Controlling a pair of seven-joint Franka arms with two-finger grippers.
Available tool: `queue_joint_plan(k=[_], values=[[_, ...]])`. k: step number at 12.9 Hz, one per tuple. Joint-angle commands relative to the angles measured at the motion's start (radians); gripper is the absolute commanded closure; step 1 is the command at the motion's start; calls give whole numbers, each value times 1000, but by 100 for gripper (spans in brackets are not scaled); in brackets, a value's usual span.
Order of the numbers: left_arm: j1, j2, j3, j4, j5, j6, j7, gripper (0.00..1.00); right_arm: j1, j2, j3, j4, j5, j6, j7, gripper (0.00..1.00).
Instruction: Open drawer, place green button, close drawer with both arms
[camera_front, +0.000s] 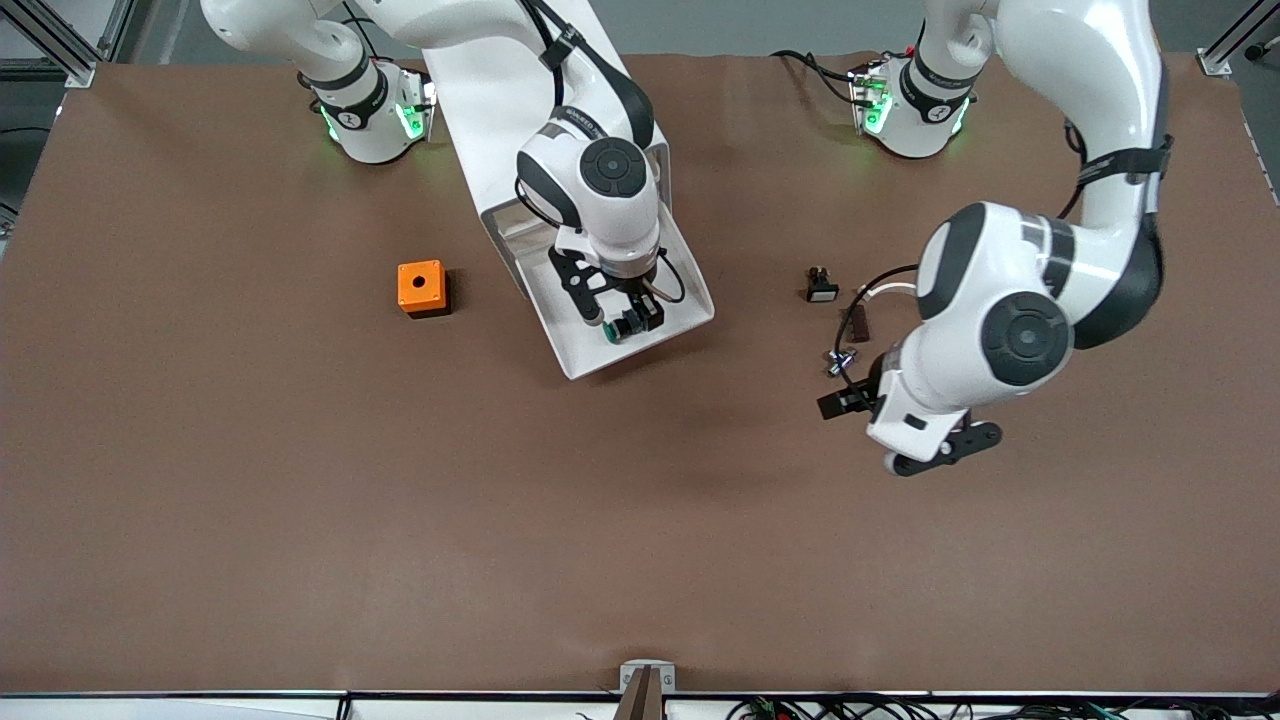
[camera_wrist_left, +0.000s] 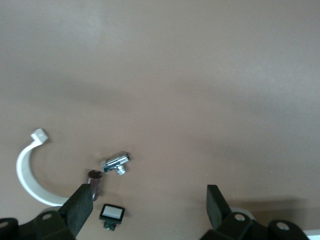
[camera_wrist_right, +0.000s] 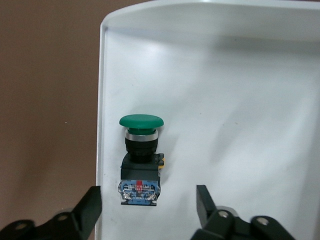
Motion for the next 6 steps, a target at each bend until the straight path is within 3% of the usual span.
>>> queue_joint_plan(k=[1, 4, 6], values=[[-47, -22, -2, -96, 21, 102, -54, 0, -3, 9, -15, 50, -50, -41, -66, 0], [-110, 14, -6, -110, 9, 198, -158, 0, -52, 1, -21, 167, -57, -246, -513, 0], [-192, 68, -6, -107, 10, 279, -291, 0, -141, -14, -19, 220, -54, -329, -759, 0]])
